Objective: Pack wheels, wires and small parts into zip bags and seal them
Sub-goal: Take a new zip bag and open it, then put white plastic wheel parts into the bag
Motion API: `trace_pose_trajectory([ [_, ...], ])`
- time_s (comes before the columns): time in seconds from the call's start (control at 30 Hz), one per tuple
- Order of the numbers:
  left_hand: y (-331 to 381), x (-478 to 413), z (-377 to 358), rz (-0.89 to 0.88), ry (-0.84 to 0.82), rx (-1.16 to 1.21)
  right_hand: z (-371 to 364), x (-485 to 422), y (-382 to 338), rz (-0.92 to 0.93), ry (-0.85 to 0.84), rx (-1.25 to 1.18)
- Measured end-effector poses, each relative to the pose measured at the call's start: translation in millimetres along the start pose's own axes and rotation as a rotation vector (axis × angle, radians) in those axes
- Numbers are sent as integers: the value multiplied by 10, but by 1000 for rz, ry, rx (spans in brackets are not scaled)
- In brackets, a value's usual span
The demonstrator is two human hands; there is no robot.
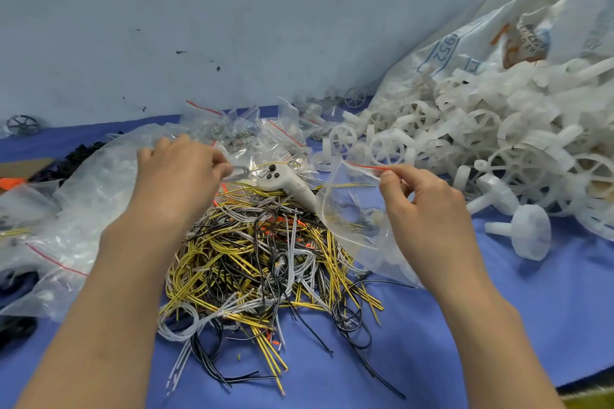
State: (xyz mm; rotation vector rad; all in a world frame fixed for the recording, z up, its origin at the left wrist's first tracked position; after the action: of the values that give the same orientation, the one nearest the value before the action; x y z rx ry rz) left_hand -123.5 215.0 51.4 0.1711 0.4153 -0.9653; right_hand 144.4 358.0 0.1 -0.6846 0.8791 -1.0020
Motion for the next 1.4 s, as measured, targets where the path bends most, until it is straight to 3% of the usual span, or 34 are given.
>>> trace_pose_trajectory([
  [0.17,-69,116,300,67,134,703,8,-4,5,-14,-5,-7],
  [0.4,155,383,-229,366,-101,1493,56,-22,48,-34,-5,-78],
  [0.53,495,568,-378,386,-268,1722,70,-26,59,-47,-5,-93],
  [0.77,1070,661,-485,268,-537,1655,120,49,27,-5,1,-145],
  [0.93,1480,673,-617,267,-613,1564,123,105,-47,71,-1,-115],
  [1.2,1675,497,-751,153,-520,1080,121,137,-63,108,-14,-98],
  [1.4,1569,365,-753,189,-384,935,74,184,-108,134,-44,-87],
])
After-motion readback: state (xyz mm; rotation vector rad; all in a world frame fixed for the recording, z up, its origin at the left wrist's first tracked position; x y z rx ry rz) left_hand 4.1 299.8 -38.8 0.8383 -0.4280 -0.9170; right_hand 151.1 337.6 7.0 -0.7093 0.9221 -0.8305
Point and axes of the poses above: each hand's wrist, its own x-axis away from the middle knuckle, its own z-axis out of the back of the hand, y = z × x, the point moved 10 cm from there along -x, towards the middle knuckle, and after that the axes turned 8 degrees about -z, right-handed, at the moved point
